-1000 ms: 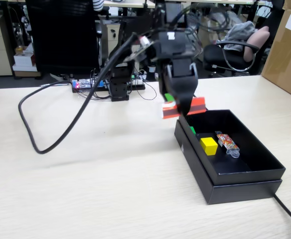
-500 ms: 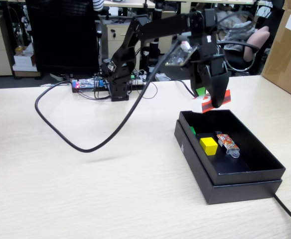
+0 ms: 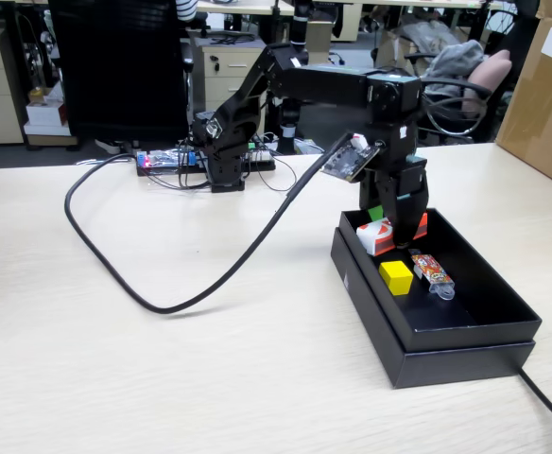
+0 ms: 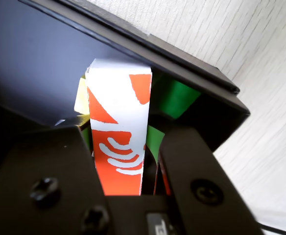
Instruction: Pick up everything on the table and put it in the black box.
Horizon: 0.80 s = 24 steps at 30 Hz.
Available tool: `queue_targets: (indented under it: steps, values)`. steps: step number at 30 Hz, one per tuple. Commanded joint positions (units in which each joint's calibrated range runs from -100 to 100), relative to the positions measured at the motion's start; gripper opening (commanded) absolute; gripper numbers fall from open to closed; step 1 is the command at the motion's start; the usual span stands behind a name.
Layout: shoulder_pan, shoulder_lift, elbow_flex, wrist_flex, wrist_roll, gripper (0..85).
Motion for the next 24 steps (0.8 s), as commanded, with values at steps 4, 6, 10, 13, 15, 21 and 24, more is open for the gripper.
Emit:
queue_targets:
  steps: [4,6,10,13,15,21,24]
  values:
    - [0.34,-1.42,-0.83,2.09,0.05,14.0]
    - [0.34,-1.42,-1.92,2.09,0.1,21.7]
    - [0.34,-2.11,-3.82,2.09,0.0,37.9]
    - [0.2,-5.2,-3.01,2.0,0.0,41.1]
    - [0.15,-7.61,-1.74,2.0,-0.05,41.8]
    - [-0.44,-15.65,4.79,2.0,0.0,41.8]
    - [-1.66,-18.17,6.51,2.0,-0.44,41.8]
